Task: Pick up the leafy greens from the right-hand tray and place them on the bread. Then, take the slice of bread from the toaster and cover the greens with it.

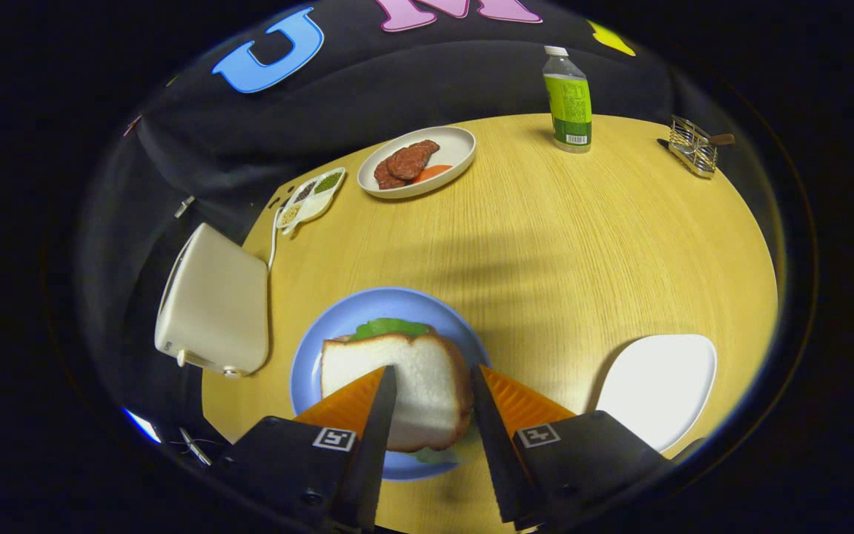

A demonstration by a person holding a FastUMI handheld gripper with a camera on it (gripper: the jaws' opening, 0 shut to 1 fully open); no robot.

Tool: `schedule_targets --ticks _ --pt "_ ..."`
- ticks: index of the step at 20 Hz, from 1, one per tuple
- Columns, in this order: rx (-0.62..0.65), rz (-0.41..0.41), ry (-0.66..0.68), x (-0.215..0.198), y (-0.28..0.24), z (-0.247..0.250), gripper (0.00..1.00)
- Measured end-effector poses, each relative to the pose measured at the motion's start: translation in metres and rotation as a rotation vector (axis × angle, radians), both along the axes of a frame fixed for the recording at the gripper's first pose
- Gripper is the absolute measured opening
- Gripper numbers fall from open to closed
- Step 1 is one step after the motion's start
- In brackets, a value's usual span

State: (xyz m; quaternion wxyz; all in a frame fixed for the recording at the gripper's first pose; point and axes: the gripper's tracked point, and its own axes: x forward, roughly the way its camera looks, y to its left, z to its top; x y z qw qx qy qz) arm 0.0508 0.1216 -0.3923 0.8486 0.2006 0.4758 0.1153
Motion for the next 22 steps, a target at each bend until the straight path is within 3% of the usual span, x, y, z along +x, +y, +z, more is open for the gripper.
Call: schedule_targets --ticks 2,5,10,14,22 --pt "0.011 0.017 -0.012 -0.001 0.003 0.005 0.69" --pt "-0.005 0.039 -0.048 -0.004 0.004 0.013 0.88" --pt "-0.062 0.081 -0.138 -0.013 -0.006 0.038 0.98" --pt "-0.104 0.086 -0.235 -0.017 -0.022 0.077 0.98" --pt "-0.12 0.013 -0.501 -0.019 -0.064 0.202 0.97"
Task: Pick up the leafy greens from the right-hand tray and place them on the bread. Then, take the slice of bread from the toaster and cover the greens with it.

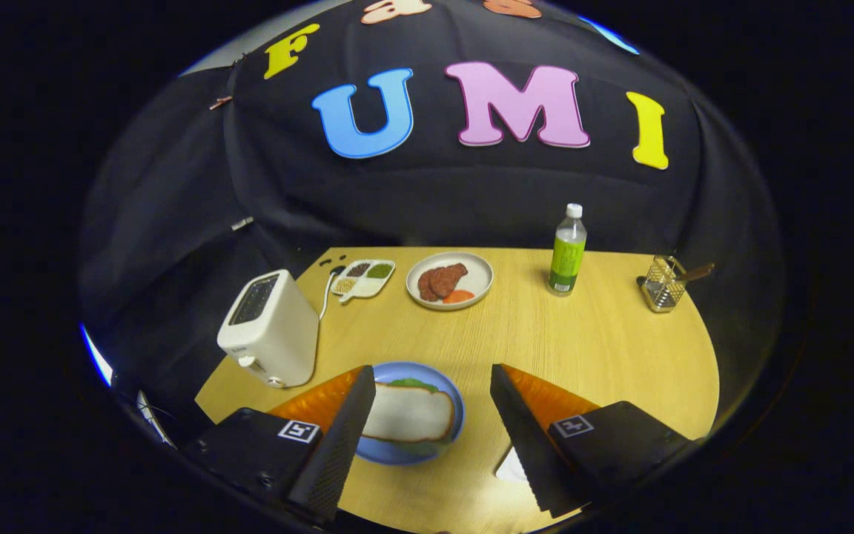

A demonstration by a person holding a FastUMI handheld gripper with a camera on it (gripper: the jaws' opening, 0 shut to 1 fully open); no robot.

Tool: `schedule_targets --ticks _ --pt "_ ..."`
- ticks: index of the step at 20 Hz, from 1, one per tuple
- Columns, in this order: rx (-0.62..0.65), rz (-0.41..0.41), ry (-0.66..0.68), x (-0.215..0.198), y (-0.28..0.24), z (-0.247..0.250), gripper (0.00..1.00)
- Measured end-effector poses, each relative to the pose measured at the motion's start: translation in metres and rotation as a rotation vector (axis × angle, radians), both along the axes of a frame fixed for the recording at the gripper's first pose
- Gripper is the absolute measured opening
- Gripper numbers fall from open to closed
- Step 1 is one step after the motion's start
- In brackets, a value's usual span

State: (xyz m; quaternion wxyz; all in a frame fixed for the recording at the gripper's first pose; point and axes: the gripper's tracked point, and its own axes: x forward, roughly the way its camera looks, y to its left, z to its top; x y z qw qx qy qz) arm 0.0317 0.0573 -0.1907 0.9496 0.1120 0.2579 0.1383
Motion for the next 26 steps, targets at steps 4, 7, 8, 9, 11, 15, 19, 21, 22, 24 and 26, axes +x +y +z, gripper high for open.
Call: schedule_targets --ticks 4,7,8,9,11,15,19,21,22,24,26 --pt "-0.015 -0.039 -0.152 -0.006 -0.027 0.06 0.97" --pt "-0.06 -0.053 -0.26 -0.016 -0.042 0.097 0.97" --pt "-0.081 -0.054 -0.291 -0.019 -0.045 0.106 0.97" --pt "-0.101 -0.056 -0.311 -0.021 -0.047 0.114 0.97" --pt "-0.103 -0.063 -0.336 -0.028 -0.05 0.132 0.97" --pt "-0.09 -0.102 -0.374 -0.03 -0.069 0.157 0.96" --pt "-0.114 -0.137 -0.382 -0.028 -0.086 0.165 0.97" --pt "-0.126 -0.149 -0.385 -0.028 -0.091 0.167 0.97" --pt "-0.129 -0.151 -0.382 -0.027 -0.092 0.167 0.97" --pt "-0.141 -0.151 -0.378 -0.026 -0.093 0.168 0.97" --pt "-0.161 -0.162 -0.38 -0.024 -0.099 0.171 0.97"
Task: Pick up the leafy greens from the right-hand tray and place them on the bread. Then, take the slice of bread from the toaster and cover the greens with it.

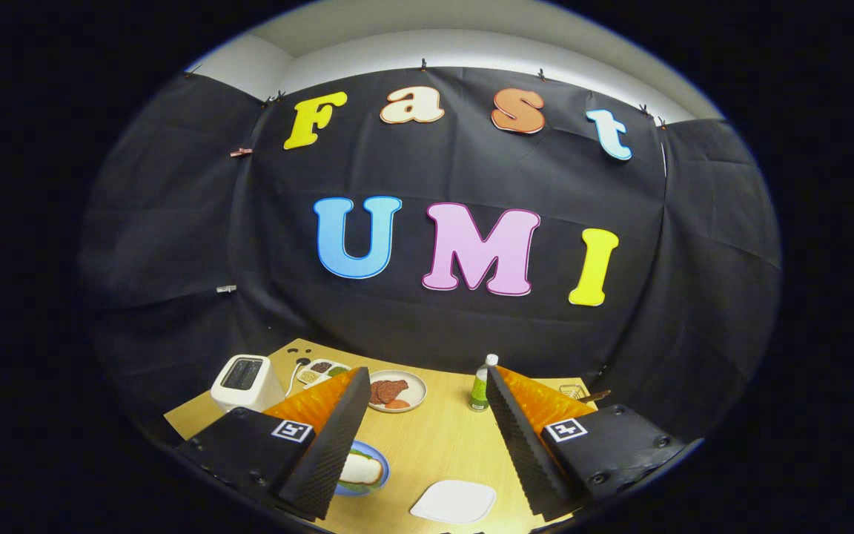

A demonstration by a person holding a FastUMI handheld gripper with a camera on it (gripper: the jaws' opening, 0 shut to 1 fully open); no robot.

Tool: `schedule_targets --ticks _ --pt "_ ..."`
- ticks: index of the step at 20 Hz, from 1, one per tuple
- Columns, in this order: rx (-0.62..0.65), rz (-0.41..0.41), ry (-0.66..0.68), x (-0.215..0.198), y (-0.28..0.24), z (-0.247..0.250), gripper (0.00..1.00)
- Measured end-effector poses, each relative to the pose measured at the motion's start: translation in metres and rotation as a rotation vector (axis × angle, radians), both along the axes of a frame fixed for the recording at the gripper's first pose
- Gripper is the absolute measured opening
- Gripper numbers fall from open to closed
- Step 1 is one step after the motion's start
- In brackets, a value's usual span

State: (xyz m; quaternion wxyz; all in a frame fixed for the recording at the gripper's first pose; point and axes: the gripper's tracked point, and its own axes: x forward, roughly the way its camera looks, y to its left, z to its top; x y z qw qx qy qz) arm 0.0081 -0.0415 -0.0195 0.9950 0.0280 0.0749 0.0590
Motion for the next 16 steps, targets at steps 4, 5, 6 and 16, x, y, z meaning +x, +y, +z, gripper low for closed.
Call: schedule_targets --ticks 4,5,6,16 --pt "0.019 -0.025 -0.014 -0.001 -0.002 0.009 0.97" --pt "0.02 -0.027 -0.016 -0.001 -0.004 0.009 0.97" --pt "0.018 -0.025 -0.017 0.0 -0.005 0.01 0.97" --pt "0.017 -0.008 -0.026 0.005 -0.005 0.017 0.97"
